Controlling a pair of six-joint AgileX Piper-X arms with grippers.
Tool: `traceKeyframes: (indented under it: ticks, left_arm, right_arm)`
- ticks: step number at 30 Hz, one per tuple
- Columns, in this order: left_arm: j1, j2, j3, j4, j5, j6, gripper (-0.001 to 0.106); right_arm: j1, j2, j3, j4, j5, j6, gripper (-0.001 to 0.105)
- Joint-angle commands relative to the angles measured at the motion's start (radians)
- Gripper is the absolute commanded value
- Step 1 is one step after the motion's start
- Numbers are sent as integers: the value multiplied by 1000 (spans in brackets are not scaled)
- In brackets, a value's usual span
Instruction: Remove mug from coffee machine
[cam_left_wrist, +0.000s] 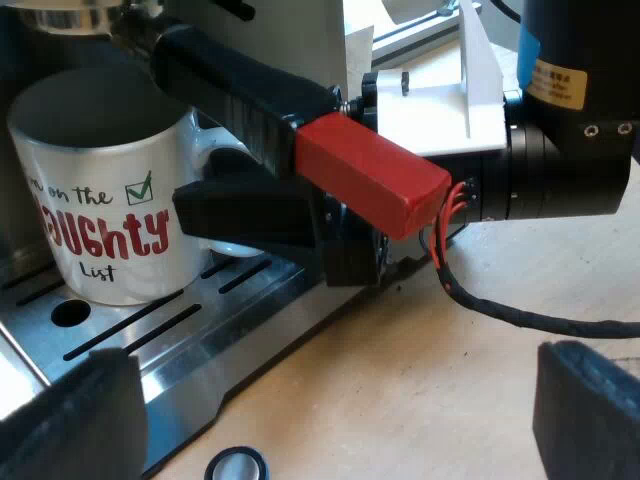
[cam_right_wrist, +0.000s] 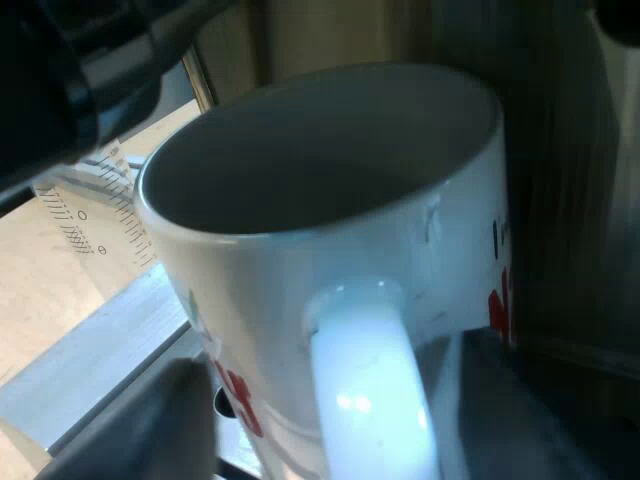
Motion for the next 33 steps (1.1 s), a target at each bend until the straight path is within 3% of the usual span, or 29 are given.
traceKeyframes:
  ticks: [1,3,4,5,13,15,21,31,33]
  left_arm:
    - [-2,1,-4,-13,3,6,80]
    - [-2,1,-4,-13,3,6,80]
    - [-2,1,-4,-13,3,6,80]
    - [-2,1,-4,-13,3,6,80]
    - [-2,1,-4,-13,3,6,80]
    - [-2,1,-4,-13,3,6,80]
    - [-2,1,-4,-13,7,6,80]
    - [-2,1,-4,-13,6,6,80]
    - [-2,1,-4,-13,8,6,80]
  right_arm:
    - [-3,-2,-7,-6,-13,-6,34]
    - [-3,-2,-7,-4,-13,-6,13]
    - [-3,-2,-7,-2,-13,-6,11]
    - [-3,-2,-7,3,-13,-6,0]
    - [9,-12,-7,30,-13,-16,0]
    - [23,-34,-7,99,-12,-69,0]
    - [57,-90,-5,238,109,-104,0]
    - [70,-190,118,240,123,-101,0]
    - [89,-254,176,240,142,-101,0]
